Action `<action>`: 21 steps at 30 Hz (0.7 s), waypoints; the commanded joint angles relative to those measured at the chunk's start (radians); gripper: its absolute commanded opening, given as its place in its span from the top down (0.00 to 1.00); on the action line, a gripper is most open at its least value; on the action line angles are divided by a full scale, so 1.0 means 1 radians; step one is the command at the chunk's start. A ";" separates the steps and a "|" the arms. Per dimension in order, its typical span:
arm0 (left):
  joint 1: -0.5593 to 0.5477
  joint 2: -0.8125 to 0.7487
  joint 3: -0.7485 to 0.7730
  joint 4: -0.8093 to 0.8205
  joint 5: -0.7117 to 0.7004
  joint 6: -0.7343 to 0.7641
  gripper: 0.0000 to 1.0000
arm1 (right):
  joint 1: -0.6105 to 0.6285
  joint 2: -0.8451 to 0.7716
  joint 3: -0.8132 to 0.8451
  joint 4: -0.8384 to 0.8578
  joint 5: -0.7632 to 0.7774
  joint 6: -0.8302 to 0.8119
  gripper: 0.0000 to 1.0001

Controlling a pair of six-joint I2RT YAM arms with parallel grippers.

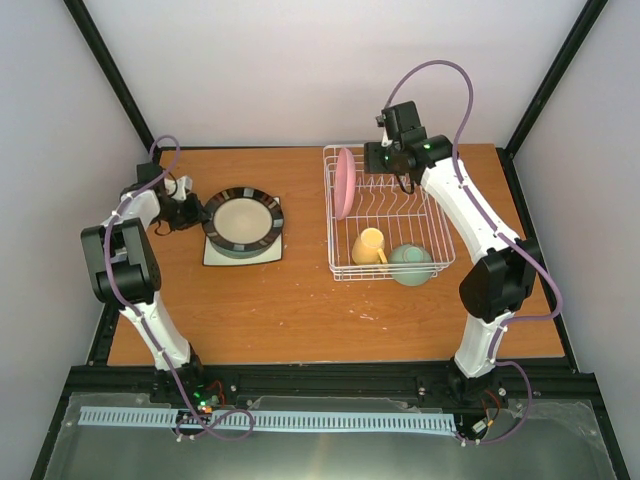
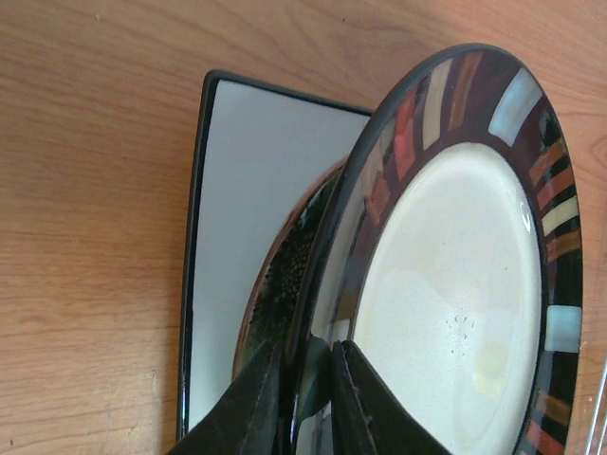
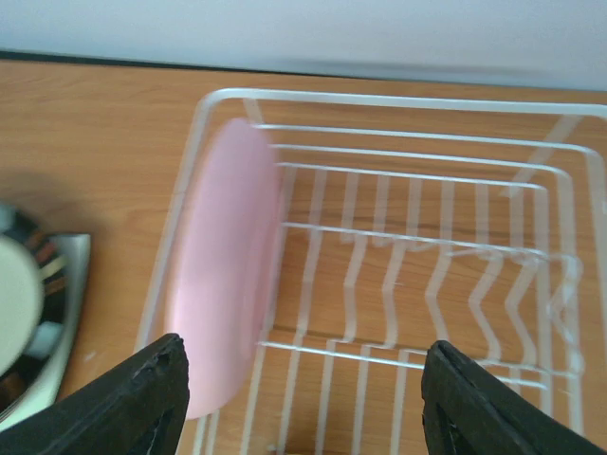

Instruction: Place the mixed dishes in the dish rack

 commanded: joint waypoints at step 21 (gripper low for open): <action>0.023 -0.108 0.033 0.066 0.228 0.032 0.99 | 0.087 0.284 0.283 0.045 -0.896 -0.141 0.36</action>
